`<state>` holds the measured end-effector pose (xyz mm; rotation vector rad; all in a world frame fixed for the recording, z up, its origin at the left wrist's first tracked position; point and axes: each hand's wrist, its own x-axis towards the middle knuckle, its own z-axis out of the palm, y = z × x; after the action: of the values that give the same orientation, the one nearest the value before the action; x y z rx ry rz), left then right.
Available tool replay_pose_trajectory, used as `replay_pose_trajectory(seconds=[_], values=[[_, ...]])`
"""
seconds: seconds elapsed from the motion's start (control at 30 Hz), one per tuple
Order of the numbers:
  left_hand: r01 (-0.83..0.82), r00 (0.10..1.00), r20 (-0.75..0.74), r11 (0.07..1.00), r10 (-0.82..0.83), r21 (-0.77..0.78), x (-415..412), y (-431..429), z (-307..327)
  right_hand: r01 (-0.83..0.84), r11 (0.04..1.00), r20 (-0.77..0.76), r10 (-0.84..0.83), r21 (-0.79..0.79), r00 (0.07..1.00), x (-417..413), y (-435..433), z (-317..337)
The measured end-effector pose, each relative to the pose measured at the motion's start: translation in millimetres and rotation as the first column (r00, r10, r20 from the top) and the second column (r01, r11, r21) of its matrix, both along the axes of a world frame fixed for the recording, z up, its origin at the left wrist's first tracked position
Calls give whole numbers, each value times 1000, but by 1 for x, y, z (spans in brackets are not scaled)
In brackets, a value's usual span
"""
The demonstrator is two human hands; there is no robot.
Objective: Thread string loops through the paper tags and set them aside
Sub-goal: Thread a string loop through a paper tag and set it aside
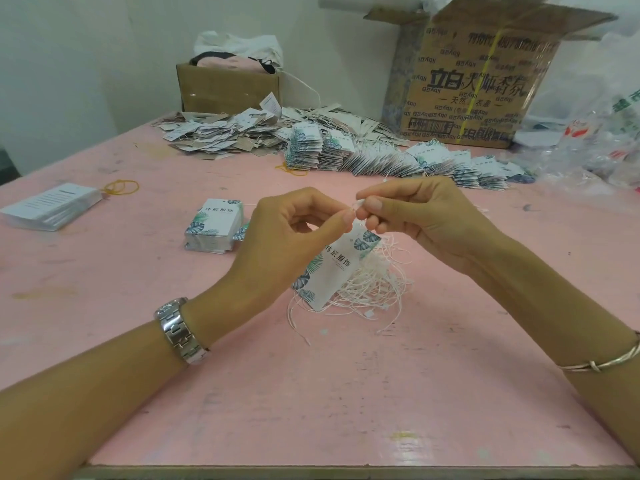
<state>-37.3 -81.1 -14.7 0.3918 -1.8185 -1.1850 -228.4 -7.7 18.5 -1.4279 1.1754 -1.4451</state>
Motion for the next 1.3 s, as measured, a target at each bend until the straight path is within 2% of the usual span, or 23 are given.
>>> replay_pose_trajectory(seconds=[0.17,0.4,0.77,0.97,1.3], values=[[0,998,60,1000,1,-16,1,1,0,10,1000,-138,-13,-17,990,2,1,0],[-18,995,100,999,21,-30,1,0,0,-31,999,-228,23,-30,973,3,3,3],[-50,992,110,998,55,-46,1,-1,-2,8,999,-299,-21,-45,954,8,8,6],[-48,993,104,998,51,-32,0,-2,-2,38,997,-280,-55,-64,959,11,9,6],[-31,993,109,999,36,-40,0,-3,-4,54,998,-339,-60,-29,939,11,11,8]])
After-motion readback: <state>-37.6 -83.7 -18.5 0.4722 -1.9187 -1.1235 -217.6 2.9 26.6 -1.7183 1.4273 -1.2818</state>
